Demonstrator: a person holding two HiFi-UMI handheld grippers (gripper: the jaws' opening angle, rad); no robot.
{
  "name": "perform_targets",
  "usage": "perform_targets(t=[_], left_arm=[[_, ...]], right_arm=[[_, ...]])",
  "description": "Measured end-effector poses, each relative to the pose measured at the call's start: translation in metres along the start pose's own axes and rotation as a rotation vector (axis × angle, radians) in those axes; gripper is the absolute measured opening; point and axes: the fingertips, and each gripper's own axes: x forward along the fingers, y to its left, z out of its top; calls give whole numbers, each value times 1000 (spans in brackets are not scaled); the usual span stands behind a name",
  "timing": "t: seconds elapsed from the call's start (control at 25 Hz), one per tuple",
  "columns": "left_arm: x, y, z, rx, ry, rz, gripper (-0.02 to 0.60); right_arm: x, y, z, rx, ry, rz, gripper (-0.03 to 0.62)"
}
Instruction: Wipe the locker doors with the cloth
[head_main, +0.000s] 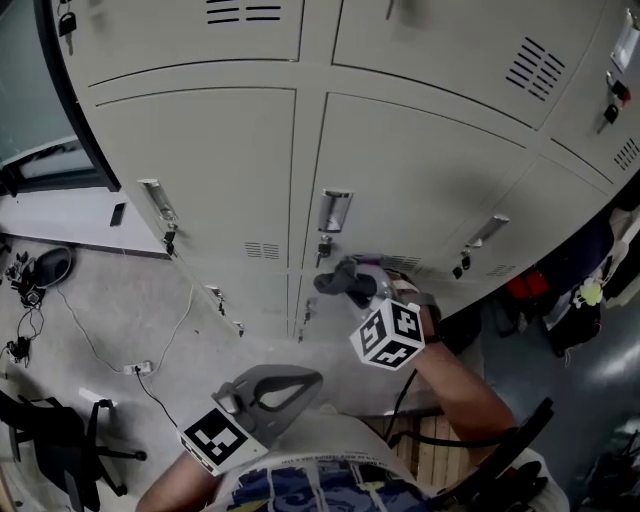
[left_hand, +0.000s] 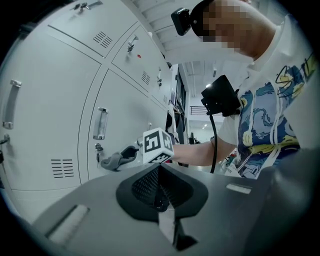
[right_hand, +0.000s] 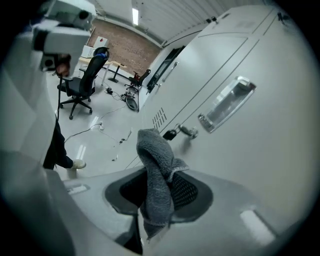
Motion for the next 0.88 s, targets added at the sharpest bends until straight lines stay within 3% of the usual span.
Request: perform_targets(t=[0.2, 0.52, 0.68, 0.88], left_arm=[[0, -1, 2, 7, -12, -23, 3], [-3, -1, 8, 26, -26, -47, 3], [-7, 0, 9, 23, -28, -42, 3], [-11, 4, 10, 30, -27, -28, 3]], right_arm=[[-65, -46, 45, -31, -68, -77, 110], [-155, -131, 143, -147, -215, -335, 110], [-178, -161, 176, -188, -260, -436, 111], [-170, -178, 196, -222, -272, -482, 112]])
